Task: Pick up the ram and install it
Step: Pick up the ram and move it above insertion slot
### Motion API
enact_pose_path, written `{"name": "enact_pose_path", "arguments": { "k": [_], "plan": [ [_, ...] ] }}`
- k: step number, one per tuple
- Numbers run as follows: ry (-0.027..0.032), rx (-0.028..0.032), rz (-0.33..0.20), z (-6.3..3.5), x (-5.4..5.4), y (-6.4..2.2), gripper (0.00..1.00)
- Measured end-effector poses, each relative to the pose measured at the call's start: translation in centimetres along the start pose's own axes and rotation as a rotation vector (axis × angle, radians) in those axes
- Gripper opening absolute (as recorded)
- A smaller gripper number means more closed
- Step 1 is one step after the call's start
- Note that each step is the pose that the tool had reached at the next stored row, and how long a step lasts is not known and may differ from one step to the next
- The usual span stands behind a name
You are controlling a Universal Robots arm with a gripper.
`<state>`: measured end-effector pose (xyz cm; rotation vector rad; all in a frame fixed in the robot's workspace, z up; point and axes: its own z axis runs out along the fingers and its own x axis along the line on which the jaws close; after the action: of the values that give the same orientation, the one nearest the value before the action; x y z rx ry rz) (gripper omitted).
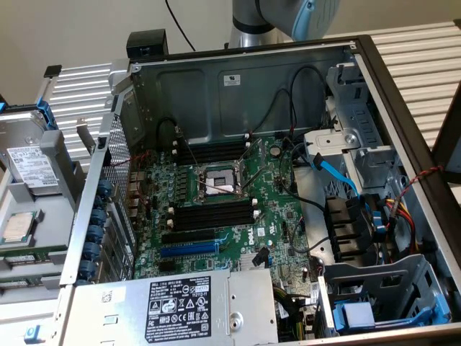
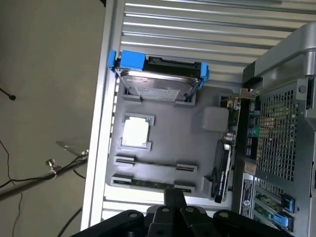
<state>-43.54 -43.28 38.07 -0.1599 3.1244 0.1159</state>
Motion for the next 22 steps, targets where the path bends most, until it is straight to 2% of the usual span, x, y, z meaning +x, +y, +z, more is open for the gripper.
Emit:
{"name": "enact_pose_path", "arguments": {
  "k": [22],
  "plan": [
    [0.0294, -0.0058, -0.399, 0.17, 0.01, -0.01, 0.11]
  ]
}}
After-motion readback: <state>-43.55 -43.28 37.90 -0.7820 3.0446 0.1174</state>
